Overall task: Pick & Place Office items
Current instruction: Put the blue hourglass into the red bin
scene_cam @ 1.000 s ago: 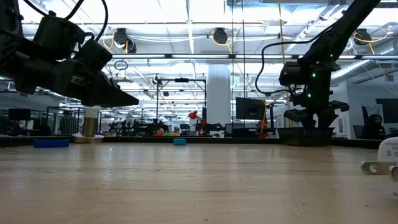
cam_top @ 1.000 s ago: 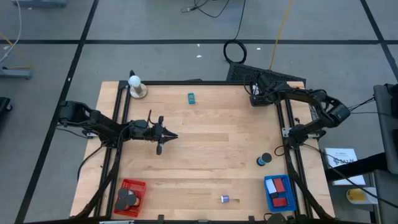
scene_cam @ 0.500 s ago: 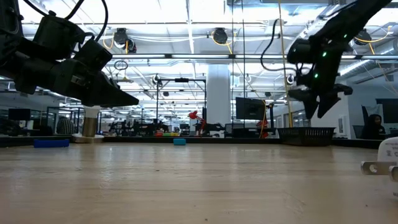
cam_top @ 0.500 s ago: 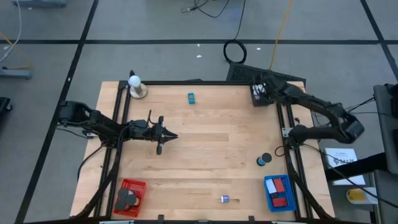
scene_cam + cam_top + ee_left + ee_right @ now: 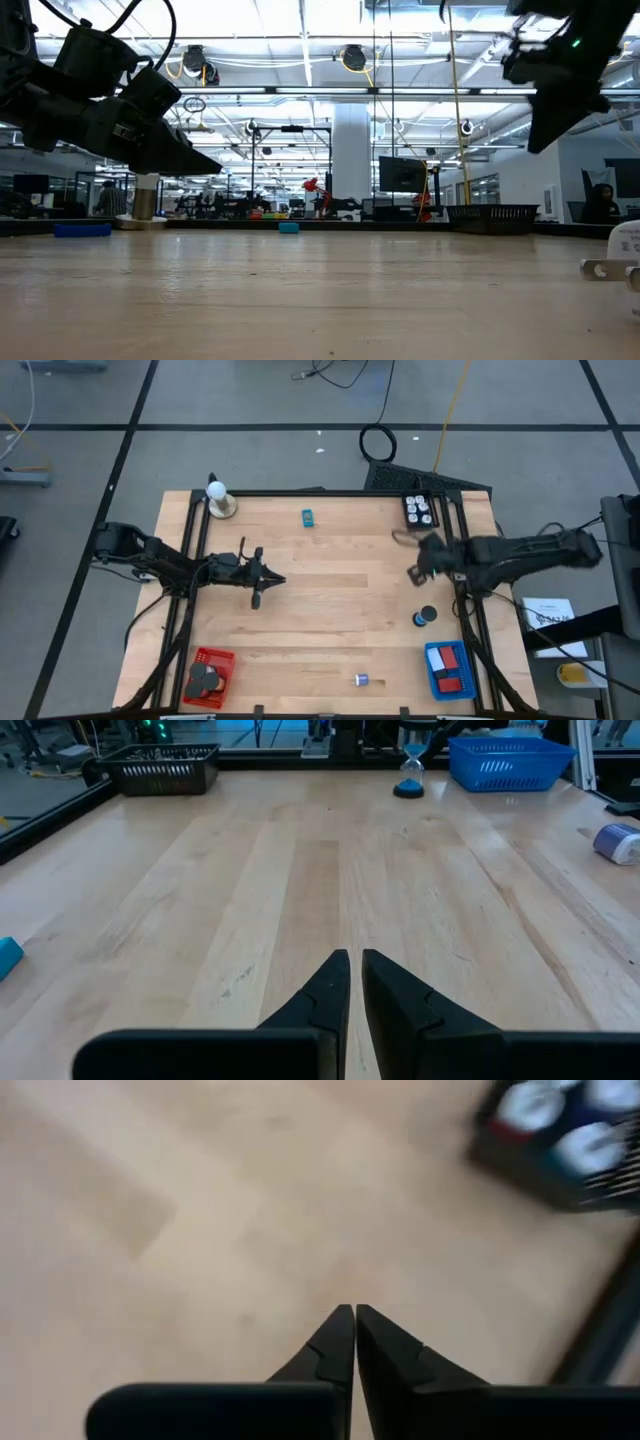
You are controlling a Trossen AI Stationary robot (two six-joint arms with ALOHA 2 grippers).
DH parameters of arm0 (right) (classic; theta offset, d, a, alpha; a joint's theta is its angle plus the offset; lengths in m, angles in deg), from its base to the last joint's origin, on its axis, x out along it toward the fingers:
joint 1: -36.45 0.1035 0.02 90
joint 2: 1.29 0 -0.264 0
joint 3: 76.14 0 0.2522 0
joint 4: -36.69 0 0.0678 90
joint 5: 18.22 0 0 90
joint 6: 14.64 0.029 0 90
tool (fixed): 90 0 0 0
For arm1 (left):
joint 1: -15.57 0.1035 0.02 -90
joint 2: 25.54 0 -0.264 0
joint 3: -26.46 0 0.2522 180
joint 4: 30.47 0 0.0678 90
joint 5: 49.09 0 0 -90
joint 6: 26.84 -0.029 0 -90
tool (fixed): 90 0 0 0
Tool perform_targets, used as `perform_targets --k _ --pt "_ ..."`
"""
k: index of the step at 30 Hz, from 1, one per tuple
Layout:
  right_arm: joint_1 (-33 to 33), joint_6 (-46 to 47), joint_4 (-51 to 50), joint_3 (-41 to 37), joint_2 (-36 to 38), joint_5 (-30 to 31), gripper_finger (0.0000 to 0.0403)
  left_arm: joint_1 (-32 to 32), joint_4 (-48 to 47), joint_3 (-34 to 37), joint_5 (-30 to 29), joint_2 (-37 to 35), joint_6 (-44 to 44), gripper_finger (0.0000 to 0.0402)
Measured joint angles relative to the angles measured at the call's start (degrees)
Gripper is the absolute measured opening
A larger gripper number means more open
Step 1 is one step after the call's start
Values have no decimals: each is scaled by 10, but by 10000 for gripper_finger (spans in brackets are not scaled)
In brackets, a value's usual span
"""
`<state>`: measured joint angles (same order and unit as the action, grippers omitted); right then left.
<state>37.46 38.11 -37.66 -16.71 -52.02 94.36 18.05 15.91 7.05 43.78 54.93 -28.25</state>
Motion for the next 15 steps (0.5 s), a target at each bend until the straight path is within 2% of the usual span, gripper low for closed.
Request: perform_targets --k 4,8,12,15 --pt "153 127 -36 29 -48 20 10 0 0 0 0 0 -2 40" --pt "259 254 -140 103 -134 23 11 0 0 0 0 0 -3 40" --pt "326 372 -251 189 -220 -28 29 0 0 0 0 0 -3 40" --pt "362 428 -282 225 -263 -80 70 0 -2 0 0 0 -3 40"
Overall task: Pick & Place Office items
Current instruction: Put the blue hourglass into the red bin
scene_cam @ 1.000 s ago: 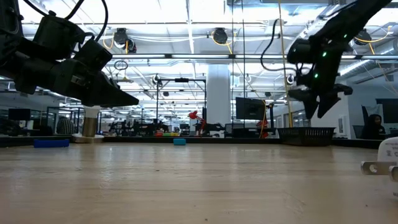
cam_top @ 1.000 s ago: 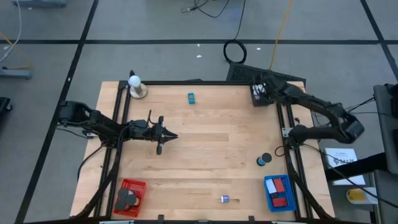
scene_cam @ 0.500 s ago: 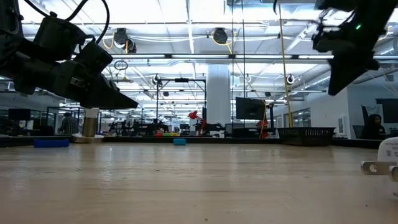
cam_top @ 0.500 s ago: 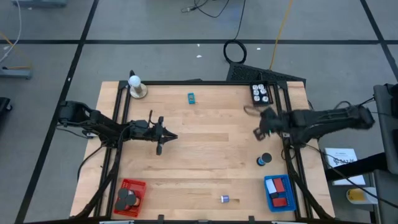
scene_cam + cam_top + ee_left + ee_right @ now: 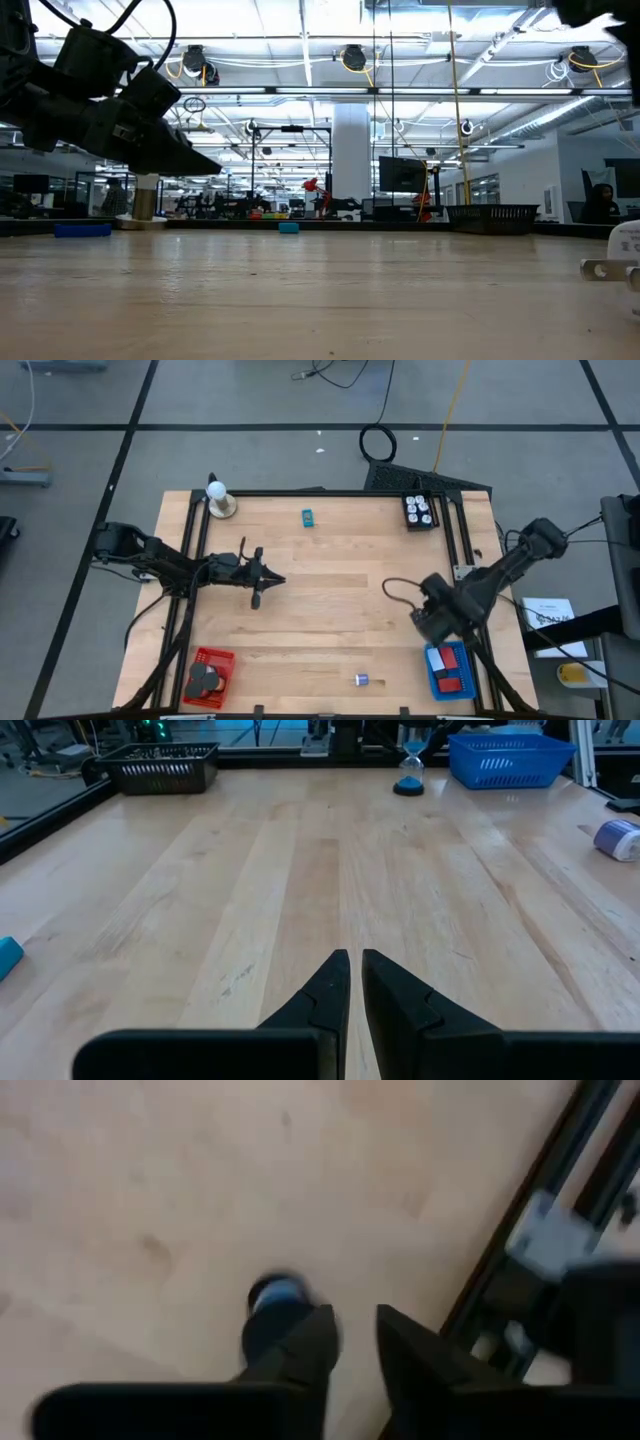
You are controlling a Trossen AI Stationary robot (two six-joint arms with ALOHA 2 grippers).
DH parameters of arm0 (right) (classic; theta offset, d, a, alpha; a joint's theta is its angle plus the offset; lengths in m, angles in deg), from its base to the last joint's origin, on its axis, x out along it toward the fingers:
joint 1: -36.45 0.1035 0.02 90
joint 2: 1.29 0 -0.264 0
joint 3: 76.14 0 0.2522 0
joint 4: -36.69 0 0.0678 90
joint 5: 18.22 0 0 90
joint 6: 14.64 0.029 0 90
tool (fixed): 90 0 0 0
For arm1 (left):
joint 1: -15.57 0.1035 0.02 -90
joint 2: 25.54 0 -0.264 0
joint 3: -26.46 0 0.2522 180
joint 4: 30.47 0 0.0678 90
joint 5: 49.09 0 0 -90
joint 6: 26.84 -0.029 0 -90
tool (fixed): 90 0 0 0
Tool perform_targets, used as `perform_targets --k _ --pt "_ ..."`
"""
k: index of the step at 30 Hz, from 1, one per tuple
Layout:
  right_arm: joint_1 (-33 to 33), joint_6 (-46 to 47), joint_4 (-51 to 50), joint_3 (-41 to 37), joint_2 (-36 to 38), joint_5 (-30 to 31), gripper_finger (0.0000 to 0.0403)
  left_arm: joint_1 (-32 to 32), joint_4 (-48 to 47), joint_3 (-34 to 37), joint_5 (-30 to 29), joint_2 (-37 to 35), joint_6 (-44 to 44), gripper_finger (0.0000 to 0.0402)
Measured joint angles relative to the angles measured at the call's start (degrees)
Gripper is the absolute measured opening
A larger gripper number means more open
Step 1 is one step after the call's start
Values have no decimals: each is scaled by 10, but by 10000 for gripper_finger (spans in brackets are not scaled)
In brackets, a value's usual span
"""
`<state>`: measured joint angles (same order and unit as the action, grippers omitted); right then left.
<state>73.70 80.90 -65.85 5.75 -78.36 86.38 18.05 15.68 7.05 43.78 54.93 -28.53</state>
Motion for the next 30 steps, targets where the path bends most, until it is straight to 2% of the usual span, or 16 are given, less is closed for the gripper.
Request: perform_targets --k 4,9,14,18,22,25,30 --pt "36 49 14 4 -26 -31 146 0 -11 0 0 0 0 40" --pt "60 89 15 -7 -24 4 238 0 -16 0 0 0 0 40" --pt "64 76 66 -29 -21 3 298 0 -16 0 0 0 -2 40" --pt "64 49 118 -55 -21 2 318 0 -16 0 0 0 -7 40" --pt "64 44 127 -80 -21 1 321 0 -16 0 0 0 -7 40" --pt "64 44 135 -102 -21 1 317 0 -17 0 0 0 -7 40" --pt "64 24 205 -139 -21 1 293 0 -18 0 0 0 -2 40"
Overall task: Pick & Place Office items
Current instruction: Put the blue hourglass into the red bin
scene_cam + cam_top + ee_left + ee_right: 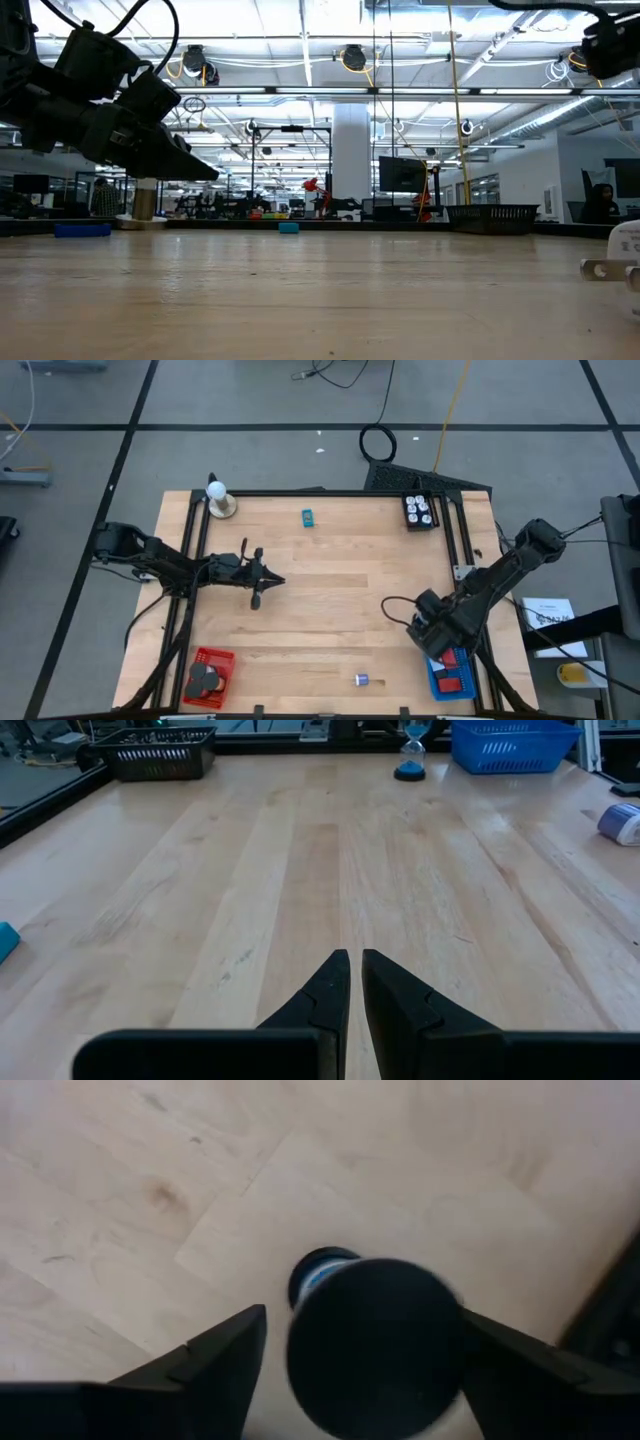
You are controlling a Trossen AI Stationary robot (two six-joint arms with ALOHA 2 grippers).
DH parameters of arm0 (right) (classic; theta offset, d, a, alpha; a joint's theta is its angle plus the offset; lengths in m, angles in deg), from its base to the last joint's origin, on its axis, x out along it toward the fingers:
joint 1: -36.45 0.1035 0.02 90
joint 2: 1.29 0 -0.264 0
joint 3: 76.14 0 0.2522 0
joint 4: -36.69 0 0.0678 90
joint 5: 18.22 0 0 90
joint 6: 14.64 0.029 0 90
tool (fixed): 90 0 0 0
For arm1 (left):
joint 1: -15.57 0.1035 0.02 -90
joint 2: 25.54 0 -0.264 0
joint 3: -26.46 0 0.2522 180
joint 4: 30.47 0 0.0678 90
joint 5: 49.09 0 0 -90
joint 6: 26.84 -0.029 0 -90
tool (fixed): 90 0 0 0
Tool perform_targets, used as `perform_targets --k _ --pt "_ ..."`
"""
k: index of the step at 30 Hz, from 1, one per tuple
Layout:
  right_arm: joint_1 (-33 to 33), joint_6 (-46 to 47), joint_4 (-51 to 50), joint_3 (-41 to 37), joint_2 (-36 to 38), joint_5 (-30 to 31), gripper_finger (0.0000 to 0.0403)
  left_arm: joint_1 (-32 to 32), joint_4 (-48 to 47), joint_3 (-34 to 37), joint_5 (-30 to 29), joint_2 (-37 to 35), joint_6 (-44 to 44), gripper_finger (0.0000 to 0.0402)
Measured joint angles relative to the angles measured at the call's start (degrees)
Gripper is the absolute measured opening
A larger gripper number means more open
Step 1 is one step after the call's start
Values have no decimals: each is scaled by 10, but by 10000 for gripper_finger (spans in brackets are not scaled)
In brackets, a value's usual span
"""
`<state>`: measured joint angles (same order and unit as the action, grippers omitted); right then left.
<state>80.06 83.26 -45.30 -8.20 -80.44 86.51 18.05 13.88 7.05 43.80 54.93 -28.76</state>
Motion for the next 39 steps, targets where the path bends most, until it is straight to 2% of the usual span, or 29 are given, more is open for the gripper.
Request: perform_targets --k 7,14,17,19,23,27,31,36,39 --pt "0 -25 28 -15 0 14 194 0 -1 0 0 0 32 40" --pt "-15 -100 51 3 0 44 193 0 -3 0 -11 0 75 40" --pt "-45 -180 95 34 -1 77 193 -7 -17 0 -45 0 102 40" --pt "-80 -261 161 50 -9 88 193 -19 -19 0 -65 0 112 40" --pt "-164 -471 328 82 -73 44 193 -45 -15 0 -100 0 127 40" --pt "-227 -632 402 165 -180 -26 193 -74 -12 0 -147 0 154 40" --pt "-255 -752 394 292 -290 -58 193 -98 -12 0 -184 0 161 40" --pt "-270 -853 366 456 -399 -94 193 -120 -13 0 -208 0 167 40" --pt "-275 -884 342 522 -442 -104 193 -128 -13 0 -215 0 164 40"
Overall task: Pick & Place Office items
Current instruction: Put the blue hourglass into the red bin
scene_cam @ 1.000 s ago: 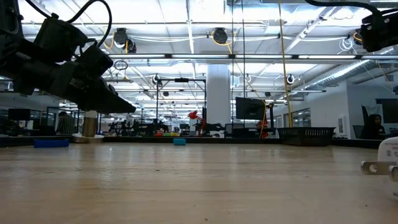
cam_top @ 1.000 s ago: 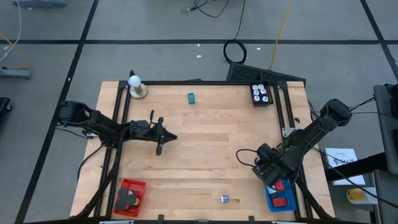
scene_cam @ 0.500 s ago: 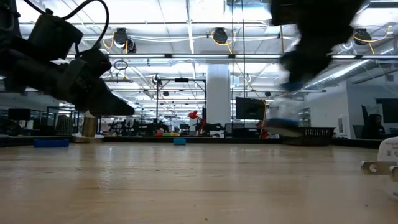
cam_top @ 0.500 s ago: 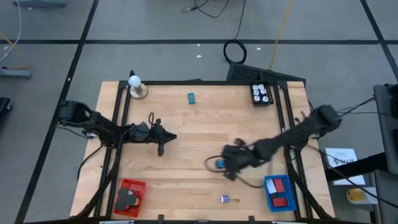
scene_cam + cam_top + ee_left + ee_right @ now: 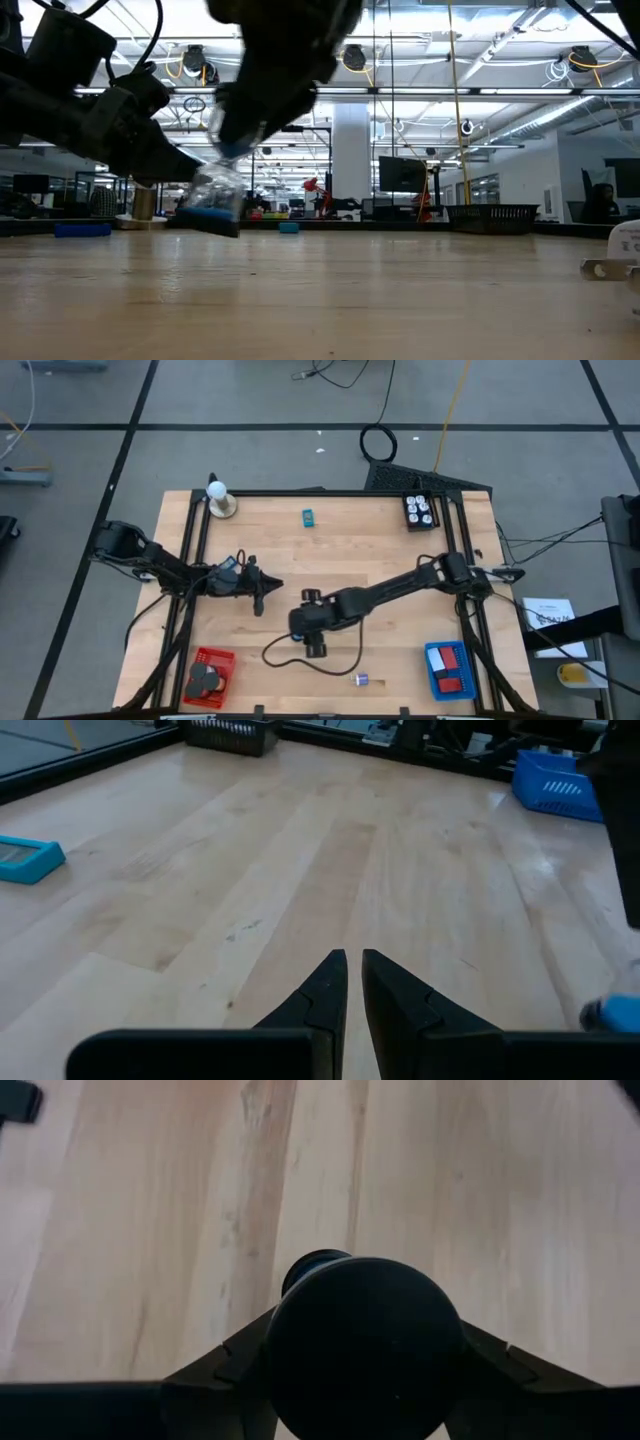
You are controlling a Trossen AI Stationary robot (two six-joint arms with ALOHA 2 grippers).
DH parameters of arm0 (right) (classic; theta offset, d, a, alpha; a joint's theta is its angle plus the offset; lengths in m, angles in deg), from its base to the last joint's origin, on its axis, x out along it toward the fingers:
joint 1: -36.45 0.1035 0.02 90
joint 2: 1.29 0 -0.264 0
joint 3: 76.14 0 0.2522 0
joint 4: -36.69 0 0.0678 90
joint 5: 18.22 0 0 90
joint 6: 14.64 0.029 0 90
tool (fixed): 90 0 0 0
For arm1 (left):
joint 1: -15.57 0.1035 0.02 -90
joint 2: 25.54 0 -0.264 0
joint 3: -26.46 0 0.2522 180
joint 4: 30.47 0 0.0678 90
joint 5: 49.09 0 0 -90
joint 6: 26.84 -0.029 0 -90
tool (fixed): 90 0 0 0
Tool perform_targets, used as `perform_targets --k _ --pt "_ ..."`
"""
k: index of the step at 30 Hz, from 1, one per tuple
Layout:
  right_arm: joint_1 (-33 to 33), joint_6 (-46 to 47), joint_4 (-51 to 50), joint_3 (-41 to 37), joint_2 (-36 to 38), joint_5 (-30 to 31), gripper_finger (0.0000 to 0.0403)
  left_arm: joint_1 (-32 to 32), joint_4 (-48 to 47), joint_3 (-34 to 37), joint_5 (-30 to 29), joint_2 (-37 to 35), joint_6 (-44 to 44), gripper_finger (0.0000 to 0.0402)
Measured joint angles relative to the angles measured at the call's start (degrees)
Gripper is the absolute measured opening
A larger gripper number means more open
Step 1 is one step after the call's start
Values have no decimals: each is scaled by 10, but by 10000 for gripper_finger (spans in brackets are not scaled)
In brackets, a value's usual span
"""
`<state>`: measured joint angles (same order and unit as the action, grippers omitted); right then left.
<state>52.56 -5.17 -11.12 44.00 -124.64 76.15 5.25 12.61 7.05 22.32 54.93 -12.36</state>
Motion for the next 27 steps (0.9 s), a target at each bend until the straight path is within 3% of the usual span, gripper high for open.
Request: perform_targets --k 4,10,17,22,27 --pt "-1 -24 -1 38 -30 0 193 -6 0 0 0 0 9 40" --pt "0 -32 8 36 -33 3 195 -15 0 0 -1 0 12 40" --pt "0 -37 30 29 -32 3 251 -18 0 0 -1 0 12 40" --pt "-4 -37 91 -4 -32 3 251 -20 -1 0 -1 0 14 40" --pt "-1 -50 76 -8 1 19 258 -30 -1 0 0 0 17 40"
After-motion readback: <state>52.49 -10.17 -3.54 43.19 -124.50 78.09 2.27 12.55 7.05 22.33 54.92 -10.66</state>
